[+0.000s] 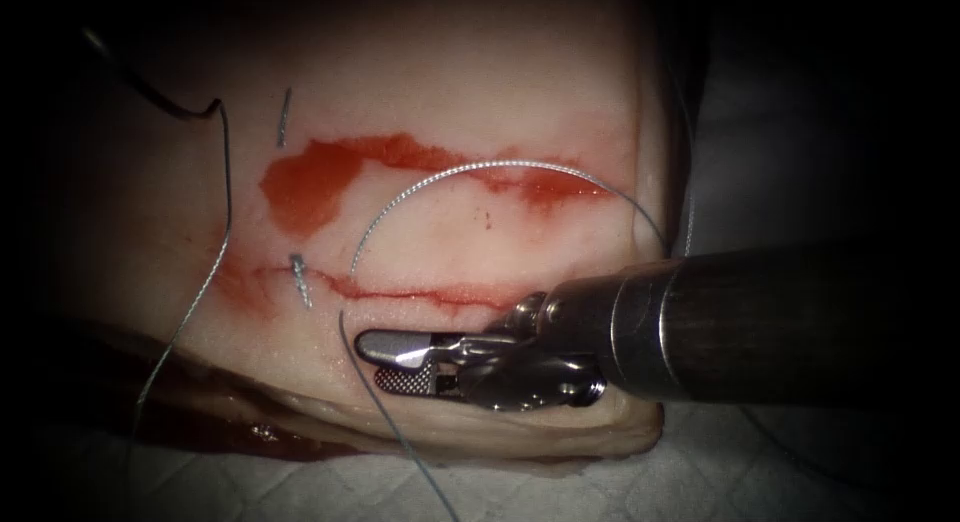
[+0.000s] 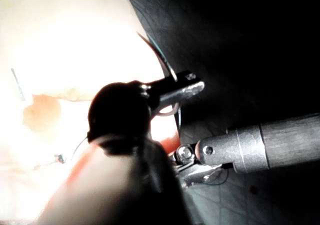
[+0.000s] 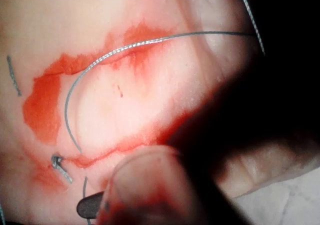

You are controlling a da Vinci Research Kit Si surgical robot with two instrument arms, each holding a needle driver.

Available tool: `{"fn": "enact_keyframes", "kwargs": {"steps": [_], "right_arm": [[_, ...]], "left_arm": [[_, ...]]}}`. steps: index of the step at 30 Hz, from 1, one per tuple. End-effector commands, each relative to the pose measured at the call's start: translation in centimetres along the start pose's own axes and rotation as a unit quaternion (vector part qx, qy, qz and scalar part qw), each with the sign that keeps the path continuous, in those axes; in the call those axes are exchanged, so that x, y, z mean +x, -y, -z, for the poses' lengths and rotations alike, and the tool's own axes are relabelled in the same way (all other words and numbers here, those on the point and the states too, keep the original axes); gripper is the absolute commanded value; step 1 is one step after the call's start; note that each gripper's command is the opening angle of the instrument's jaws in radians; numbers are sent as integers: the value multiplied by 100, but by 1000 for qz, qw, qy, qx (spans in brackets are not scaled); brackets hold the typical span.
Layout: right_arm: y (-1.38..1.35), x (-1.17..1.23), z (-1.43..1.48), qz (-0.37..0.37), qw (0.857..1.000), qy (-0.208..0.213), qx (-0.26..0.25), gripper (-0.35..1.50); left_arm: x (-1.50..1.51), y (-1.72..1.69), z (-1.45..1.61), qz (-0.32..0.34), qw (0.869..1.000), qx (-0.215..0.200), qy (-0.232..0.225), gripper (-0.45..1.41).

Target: Wound Closure

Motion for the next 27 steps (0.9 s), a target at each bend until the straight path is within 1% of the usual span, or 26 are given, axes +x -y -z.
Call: {"fn": "enact_keyframes", "kwargs": {"steps": [1,7,15,21,22,23,25,27], "right_arm": [[0,-4,-5,0,1000,1,-1,59],[-8,-9,-8,-3,1000,5,-12,59],[3,-16,-32,1,1000,14,-15,61],[1,-17,-45,0,1000,19,-16,57],[1,-17,-48,0,1000,20,-17,49],[1,-17,-50,-3,1000,21,-17,46],[1,-18,-54,9,1000,23,-17,31],[3,-19,-54,13,999,20,-24,-16]], "left_arm": [[3,-6,-4,0,1000,1,0,-45],[5,-6,-5,-1,1000,1,0,-45],[8,-6,-9,0,1000,2,-2,-45],[10,-6,-10,0,1000,4,-2,-45],[10,-7,-10,0,1000,3,-4,-45],[11,-7,-10,0,1000,3,-4,-45],[11,-7,-10,0,1000,3,-5,-45],[11,-7,-10,0,1000,2,-6,-45]]}}
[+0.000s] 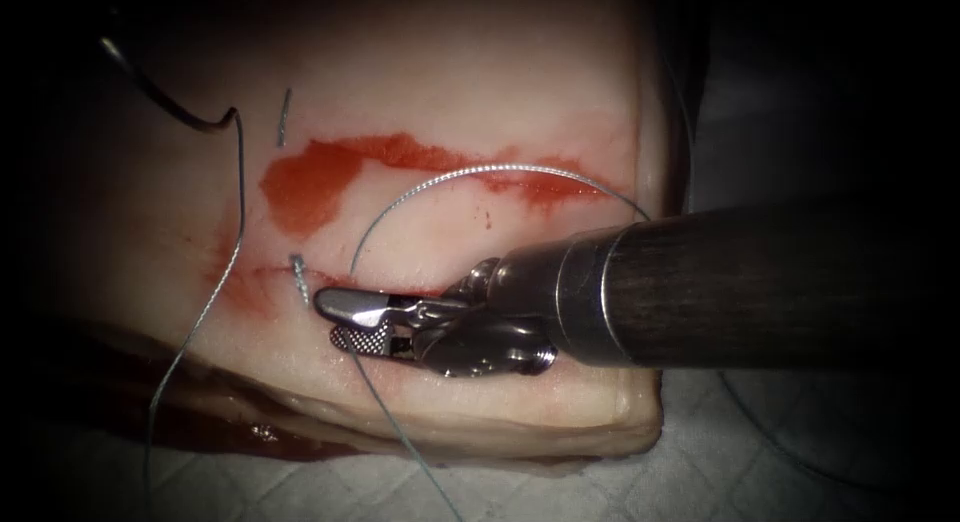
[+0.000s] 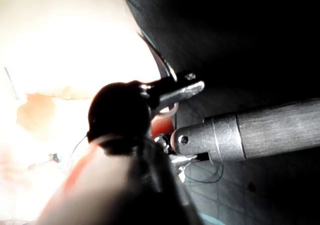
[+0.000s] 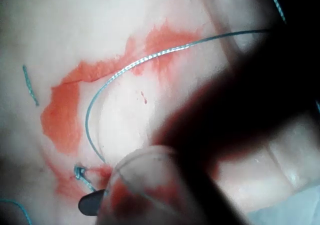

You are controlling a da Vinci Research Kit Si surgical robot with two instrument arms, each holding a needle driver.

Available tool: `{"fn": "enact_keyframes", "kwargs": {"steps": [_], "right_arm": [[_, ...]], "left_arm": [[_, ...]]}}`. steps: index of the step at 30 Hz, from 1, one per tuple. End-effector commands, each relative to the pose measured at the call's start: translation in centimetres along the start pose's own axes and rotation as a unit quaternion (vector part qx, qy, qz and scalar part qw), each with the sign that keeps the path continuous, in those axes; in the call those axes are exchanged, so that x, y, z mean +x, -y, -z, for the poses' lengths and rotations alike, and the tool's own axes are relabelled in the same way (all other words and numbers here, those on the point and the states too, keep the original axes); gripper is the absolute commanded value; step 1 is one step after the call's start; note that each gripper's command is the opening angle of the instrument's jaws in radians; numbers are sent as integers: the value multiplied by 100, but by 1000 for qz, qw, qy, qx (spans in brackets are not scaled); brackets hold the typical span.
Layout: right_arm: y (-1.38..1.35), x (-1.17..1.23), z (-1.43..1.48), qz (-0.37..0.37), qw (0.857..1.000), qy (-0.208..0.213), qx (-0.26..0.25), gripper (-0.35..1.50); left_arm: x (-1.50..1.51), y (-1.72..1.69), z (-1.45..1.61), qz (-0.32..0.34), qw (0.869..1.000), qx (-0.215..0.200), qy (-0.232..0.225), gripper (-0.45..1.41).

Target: Wound Closure

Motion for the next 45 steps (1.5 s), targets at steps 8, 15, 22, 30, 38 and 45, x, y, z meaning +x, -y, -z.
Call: {"fn": "enact_keyframes", "kwargs": {"steps": [8,15,22,30,38,45], "right_arm": [[-22,13,21,65,996,-47,-34,-35],[-93,19,82,120,989,-56,-61,-35],[-179,-19,174,165,978,5,-123,-35],[-263,-64,274,219,954,91,-182,-35],[-286,-68,319,228,947,108,-198,-35],[-207,-48,285,232,966,56,-95,29]], "left_arm": [[3,-5,-3,1,1000,0,-2,-45],[2,-4,-2,2,1000,1,-6,-45],[6,-8,2,10,999,-10,-30,-45],[7,-10,3,10,999,-9,-31,-45],[5,-10,4,11,999,-12,-29,-45],[5,-10,4,11,999,-12,-29,-45]]}}
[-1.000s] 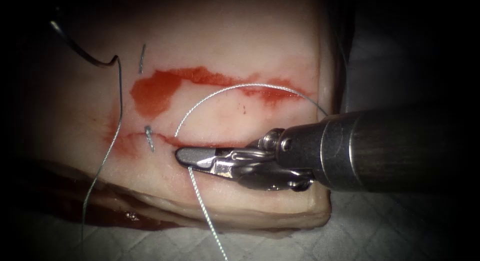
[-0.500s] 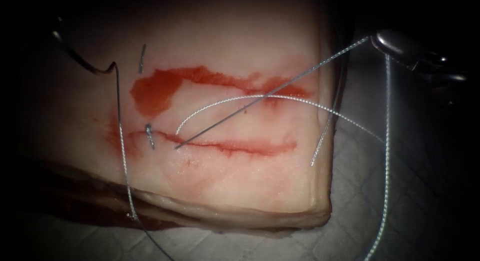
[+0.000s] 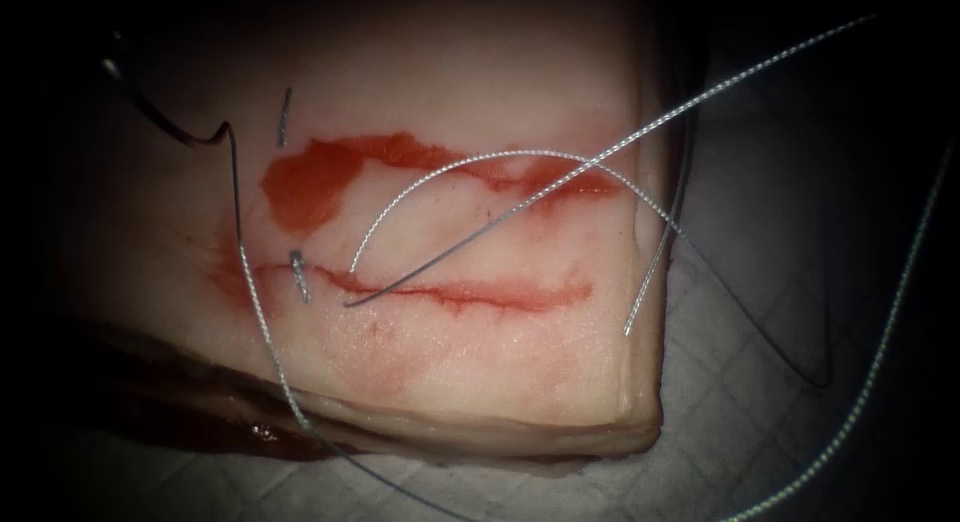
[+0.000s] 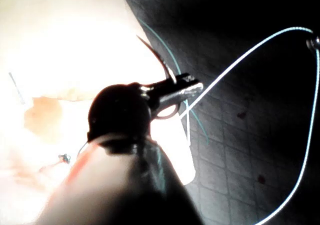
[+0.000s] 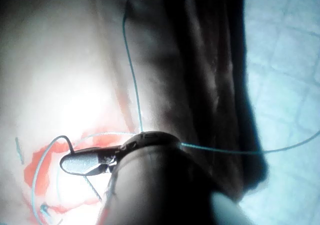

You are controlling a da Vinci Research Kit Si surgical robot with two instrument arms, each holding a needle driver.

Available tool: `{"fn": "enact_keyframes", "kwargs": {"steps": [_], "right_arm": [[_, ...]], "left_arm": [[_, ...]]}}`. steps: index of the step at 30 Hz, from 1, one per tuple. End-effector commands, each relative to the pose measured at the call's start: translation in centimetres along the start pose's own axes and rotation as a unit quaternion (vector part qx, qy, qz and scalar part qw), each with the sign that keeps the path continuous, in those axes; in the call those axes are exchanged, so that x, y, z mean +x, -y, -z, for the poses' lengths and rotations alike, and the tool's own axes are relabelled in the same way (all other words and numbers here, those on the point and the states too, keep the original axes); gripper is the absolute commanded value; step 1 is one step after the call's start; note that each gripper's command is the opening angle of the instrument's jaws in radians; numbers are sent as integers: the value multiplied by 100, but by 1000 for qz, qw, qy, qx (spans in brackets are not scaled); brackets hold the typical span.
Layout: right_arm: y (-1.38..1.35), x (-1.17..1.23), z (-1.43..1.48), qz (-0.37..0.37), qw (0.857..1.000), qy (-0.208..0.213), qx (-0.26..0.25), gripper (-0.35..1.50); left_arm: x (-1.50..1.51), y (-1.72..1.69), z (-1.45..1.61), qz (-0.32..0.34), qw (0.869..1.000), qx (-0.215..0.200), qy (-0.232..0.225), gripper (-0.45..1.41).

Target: Wound Closure

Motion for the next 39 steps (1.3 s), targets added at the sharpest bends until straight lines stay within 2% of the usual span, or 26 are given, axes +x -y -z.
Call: {"fn": "enact_keyframes", "kwargs": {"steps": [1,3,4,6,7,8,9,10,11,12,14,15,17,19,20,21,27,28,29,31,32,34,36,37,38,39], "right_arm": [[42,37,-12,14,998,-27,48,52],[74,62,-17,46,991,-58,108,78],[97,78,-18,74,984,-84,138,83],[136,97,-11,113,974,-110,161,88],[136,97,-11,113,974,-110,161,88],[147,97,-5,117,974,-112,160,99],[154,85,1,121,973,-113,159,99],[154,85,1,121,973,-113,159,99],[153,73,1,121,974,-102,164,98],[148,55,-1,132,973,-72,177,96],[134,22,-6,180,965,-12,190,74],[126,10,-8,187,964,9,188,51],[120,3,-9,186,965,22,185,51],[94,-11,-11,176,973,54,140,71],[78,-11,-9,186,976,52,96,116],[69,-10,-8,207,975,47,70,125],[41,-14,-11,243,968,45,40,128],[28,-22,-15,281,958,52,34,128],[28,-22,-15,281,958,52,34,128],[3,-43,-28,288,954,76,9,113],[0,-43,-33,287,954,83,5,104],[2,-34,-46,289,953,85,11,104],[13,-13,-67,227,971,77,26,96],[13,-13,-67,227,971,77,26,96],[31,12,-93,189,980,47,38,91],[40,22,-106,174,983,27,41,84]], "left_arm": [[2,-6,-4,-1,1000,-1,1,-45],[2,-6,-4,-1,1000,-2,2,-45],[2,-6,-4,-1,1000,-2,2,-45],[2,-5,-4,-1,1000,-4,2,-45],[2,-5,-4,-1,1000,-4,2,-45],[2,-5,-4,-1,1000,-4,2,-45],[2,-5,-4,-1,1000,-4,2,-45],[2,-5,-4,-1,1000,-4,2,-45],[2,-5,-4,-1,1000,-4,2,-45],[2,-5,-4,-1,1000,-4,2,-45],[2,-5,-4,-1,1000,-5,3,-45],[2,-5,-4,-1,1000,-5,3,-45],[2,-5,-4,-1,1000,-5,3,-45],[2,-5,-4,-1,1000,-5,3,-45],[2,-4,-4,-1,1000,-5,3,-45],[2,-4,-4,-1,1000,-5,3,-45],[1,-3,-5,0,1000,-6,3,-45],[1,-2,-5,0,1000,-6,3,-45],[1,-2,-5,0,1000,-6,3,-45],[0,-1,-5,1,1000,-6,3,-45],[0,-1,-5,1,1000,-6,3,-45],[0,-1,-5,1,1000,-6,3,-45],[0,-2,-5,1,1000,-6,3,-45],[0,-2,-5,1,1000,-6,3,-45],[0,-2,-5,0,1000,-6,3,-45],[0,-2,-5,0,1000,-6,3,-45]]}}
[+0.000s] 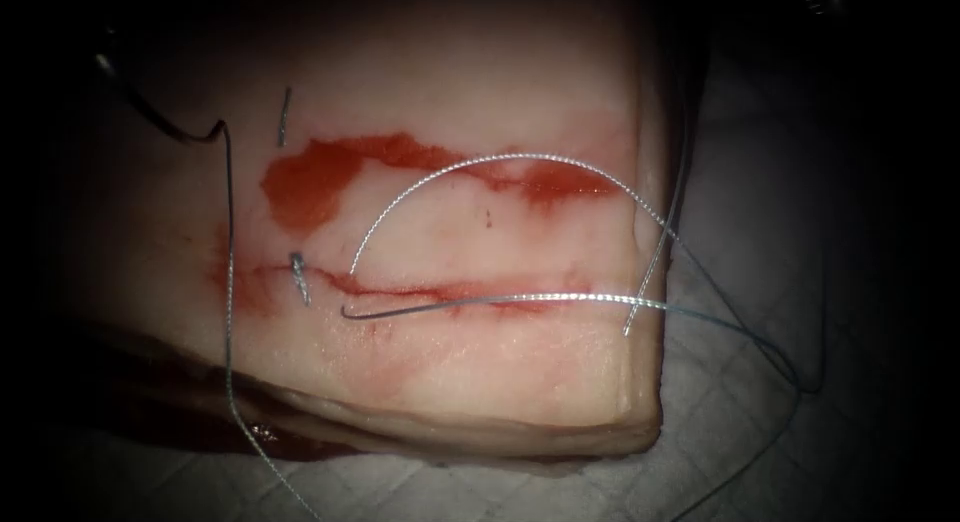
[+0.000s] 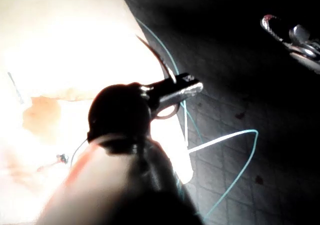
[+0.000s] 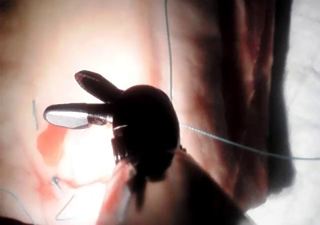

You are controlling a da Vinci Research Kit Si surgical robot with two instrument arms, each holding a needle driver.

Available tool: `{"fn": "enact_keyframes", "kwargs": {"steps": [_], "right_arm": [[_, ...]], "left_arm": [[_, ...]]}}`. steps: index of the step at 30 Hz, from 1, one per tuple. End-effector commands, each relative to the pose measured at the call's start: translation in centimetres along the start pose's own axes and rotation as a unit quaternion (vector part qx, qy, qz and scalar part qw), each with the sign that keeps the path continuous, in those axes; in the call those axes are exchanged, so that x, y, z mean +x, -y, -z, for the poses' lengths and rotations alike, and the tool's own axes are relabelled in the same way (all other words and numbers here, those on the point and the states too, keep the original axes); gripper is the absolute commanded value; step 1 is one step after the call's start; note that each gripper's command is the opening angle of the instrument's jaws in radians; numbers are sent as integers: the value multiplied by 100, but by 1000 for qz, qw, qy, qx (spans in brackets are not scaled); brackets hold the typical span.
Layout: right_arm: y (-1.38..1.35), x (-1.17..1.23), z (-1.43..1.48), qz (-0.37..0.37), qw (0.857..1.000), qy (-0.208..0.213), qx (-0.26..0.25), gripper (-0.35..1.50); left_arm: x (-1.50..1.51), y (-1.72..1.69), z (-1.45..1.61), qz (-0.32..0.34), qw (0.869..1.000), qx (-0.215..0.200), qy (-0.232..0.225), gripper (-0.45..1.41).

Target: Wound Closure

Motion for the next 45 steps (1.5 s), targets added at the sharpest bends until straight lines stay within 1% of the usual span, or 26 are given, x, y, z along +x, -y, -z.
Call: {"fn": "enact_keyframes", "kwargs": {"steps": [1,4,5,6,7,9,11,12,13,14,15,18,22,23,24,25,27,28,33,35,36,41,42,43,44,45], "right_arm": [[4,17,-25,-5,1000,-11,-4,84],[34,105,-113,-53,995,-90,5,86],[34,105,-113,-53,995,-90,5,86],[39,118,-123,-73,992,-97,12,86],[55,151,-141,-94,989,-113,35,86],[69,175,-149,-121,983,-124,58,84],[86,193,-154,-173,971,-137,90,81],[86,193,-154,-173,971,-137,90,81],[97,201,-154,-233,957,-138,107,74],[102,205,-153,-256,951,-136,111,72],[102,205,-153,-256,951,-136,111,72],[103,219,-142,-343,917,-174,107,72],[101,230,-136,-354,908,-201,102,76],[102,231,-135,-360,904,-208,102,86],[102,231,-134,-368,899,-213,102,89],[102,231,-133,-367,899,-216,101,89],[103,234,-129,-365,899,-222,100,79],[105,238,-130,-363,899,-222,100,69],[119,245,-144,-359,904,-209,101,62],[123,250,-151,-357,908,-192,103,61],[125,252,-157,-356,909,-188,104,52],[132,253,-167,-355,911,-180,105,39],[133,254,-167,-355,912,-180,105,29],[135,256,-165,-353,912,-179,105,7],[136,256,-164,-353,912,-181,104,-5],[137,256,-162,-353,911,-188,103,-35]], "left_arm": [[3,-7,-4,-1,1000,1,0,-45],[5,-7,-5,-2,1000,0,0,-45],[5,-7,-5,-2,1000,0,0,-45],[5,-7,-5,-2,1000,0,0,-45],[5,-7,-6,-2,1000,0,0,-45],[6,-7,-6,-2,1000,0,0,-45],[6,-7,-7,-2,1000,0,1,-45],[6,-7,-7,-2,1000,0,1,-45],[7,-7,-7,1,1000,0,1,-45],[7,-7,-8,1,1000,0,1,-45],[7,-7,-8,1,1000,0,1,-45],[8,-6,-9,3,1000,-1,1,-45],[8,-6,-9,3,1000,-1,1,-45],[9,-5,-9,3,1000,-1,1,-45],[9,-5,-9,3,1000,-1,1,-45],[9,-5,-10,3,1000,-1,2,-45],[9,-5,-10,3,1000,-1,2,-45],[9,-5,-11,3,1000,-1,2,-45],[9,-5,-11,3,1000,-1,2,-45],[10,-5,-11,3,1000,-1,2,-45],[10,-5,-11,3,1000,-1,2,-45],[10,-5,-12,3,1000,-2,2,-45],[10,-5,-12,2,1000,-2,2,-45],[10,-5,-12,2,1000,-2,2,-45],[10,-5,-12,2,1000,-2,2,-45],[11,-5,-12,2,1000,-2,2,-45]]}}
